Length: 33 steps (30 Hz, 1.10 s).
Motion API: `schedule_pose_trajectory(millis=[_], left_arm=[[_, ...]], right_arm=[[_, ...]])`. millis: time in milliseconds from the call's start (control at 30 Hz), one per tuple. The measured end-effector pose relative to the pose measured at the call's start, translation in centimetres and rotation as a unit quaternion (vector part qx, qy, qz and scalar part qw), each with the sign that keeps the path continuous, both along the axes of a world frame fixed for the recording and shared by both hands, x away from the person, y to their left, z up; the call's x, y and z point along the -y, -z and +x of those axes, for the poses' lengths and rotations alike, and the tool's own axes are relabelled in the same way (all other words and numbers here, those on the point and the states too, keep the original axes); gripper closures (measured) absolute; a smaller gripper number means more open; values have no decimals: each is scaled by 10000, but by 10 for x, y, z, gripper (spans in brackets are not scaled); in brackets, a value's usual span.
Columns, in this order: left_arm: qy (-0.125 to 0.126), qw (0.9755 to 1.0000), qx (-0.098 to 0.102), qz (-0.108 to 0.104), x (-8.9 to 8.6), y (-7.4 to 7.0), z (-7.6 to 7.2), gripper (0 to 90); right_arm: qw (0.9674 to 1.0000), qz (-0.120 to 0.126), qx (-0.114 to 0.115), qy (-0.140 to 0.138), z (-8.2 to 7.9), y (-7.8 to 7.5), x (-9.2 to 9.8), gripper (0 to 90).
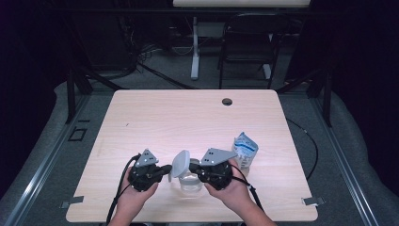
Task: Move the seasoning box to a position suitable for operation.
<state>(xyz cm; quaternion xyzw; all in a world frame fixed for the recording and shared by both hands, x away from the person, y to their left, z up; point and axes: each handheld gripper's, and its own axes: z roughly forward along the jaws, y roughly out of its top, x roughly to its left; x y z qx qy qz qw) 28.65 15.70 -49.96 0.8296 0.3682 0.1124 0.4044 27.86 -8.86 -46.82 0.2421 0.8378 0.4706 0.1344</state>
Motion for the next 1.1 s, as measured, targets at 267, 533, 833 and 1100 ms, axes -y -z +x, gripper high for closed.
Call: schedule_pose_trajectory(millis=[267, 533, 833, 1100], left_arm=[[2, 10000, -59, 18, -2, 3, 1, 900], [1, 10000, -71, 25, -2, 5, 1, 900], [-44, 10000, -39, 34, -4, 6, 0, 900], [-260, 9996, -68, -133, -19, 2, -1, 891]], right_arm=[[10000, -43, -17, 17, 1, 0, -3, 900], [10000, 3, 31, -29, -1, -5, -9, 900], [9999, 30, 51, -115, -2, -7, -18, 900], [9997, 84, 77, -202, -3, -7, -25, 900]])
